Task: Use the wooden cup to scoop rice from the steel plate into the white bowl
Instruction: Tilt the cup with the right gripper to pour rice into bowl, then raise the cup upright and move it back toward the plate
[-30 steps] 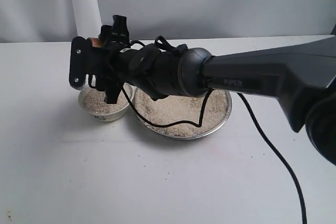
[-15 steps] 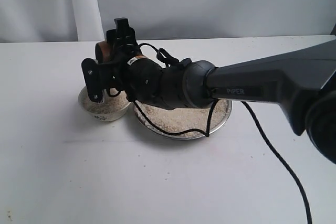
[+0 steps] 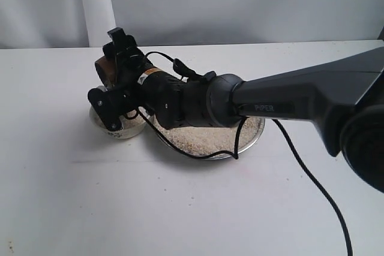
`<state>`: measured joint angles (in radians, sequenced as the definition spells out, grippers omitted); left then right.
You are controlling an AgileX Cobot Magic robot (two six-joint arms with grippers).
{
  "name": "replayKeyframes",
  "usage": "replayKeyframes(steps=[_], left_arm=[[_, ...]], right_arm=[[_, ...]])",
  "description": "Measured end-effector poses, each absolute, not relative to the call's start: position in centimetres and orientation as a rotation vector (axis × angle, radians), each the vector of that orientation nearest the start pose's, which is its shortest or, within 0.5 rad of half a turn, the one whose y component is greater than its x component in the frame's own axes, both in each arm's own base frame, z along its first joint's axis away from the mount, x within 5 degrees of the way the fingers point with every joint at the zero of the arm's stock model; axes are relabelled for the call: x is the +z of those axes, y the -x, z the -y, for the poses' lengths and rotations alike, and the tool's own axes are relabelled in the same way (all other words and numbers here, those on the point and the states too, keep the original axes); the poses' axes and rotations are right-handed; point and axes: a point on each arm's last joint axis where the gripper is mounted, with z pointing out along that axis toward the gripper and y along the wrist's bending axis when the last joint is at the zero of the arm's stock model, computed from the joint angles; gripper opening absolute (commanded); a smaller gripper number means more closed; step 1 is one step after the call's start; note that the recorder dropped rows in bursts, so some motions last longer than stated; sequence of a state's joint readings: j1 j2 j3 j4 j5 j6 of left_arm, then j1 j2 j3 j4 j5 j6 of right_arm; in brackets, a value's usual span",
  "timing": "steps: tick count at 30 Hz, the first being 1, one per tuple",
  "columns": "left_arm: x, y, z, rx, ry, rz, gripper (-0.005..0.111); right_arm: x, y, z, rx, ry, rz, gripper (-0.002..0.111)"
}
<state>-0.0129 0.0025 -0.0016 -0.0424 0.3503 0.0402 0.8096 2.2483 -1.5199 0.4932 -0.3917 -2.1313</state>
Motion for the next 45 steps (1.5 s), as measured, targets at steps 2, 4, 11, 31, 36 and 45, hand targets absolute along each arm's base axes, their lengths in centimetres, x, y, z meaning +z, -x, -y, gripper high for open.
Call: replayKeyframes(steps=[2, 4, 11, 31, 36, 45], left_arm=[[18.2, -5.34, 0.2, -0.022, -0.022, -1.834, 0.0], [18.2, -5.34, 0.2, -0.022, -0.022, -1.834, 0.0], [18.2, -5.34, 0.2, -0.022, -0.022, -1.834, 0.0], [18.2, -5.34, 0.2, -0.022, -0.022, -1.834, 0.0], [18.2, -5.34, 0.2, -0.022, -0.022, -1.834, 0.0], [18.2, -5.34, 0.2, -0.022, -0.022, -1.834, 0.0]], right_arm=[[16.14, -36.15, -35.62, -0.769, 1.779, -0.725, 0.0], [16.17, -36.12, -35.67, -0.776, 1.785, -0.705, 0.0], [16.3, -36.45, -35.42, -0.811, 1.799, -0.642, 0.0], [16.52, -36.71, -35.29, -0.863, 1.816, -0.535, 0.0], [16.54, -36.65, -35.37, -0.871, 1.824, -0.505, 0.0], [16.65, -36.87, -35.18, -0.887, 1.818, -0.492, 0.0]])
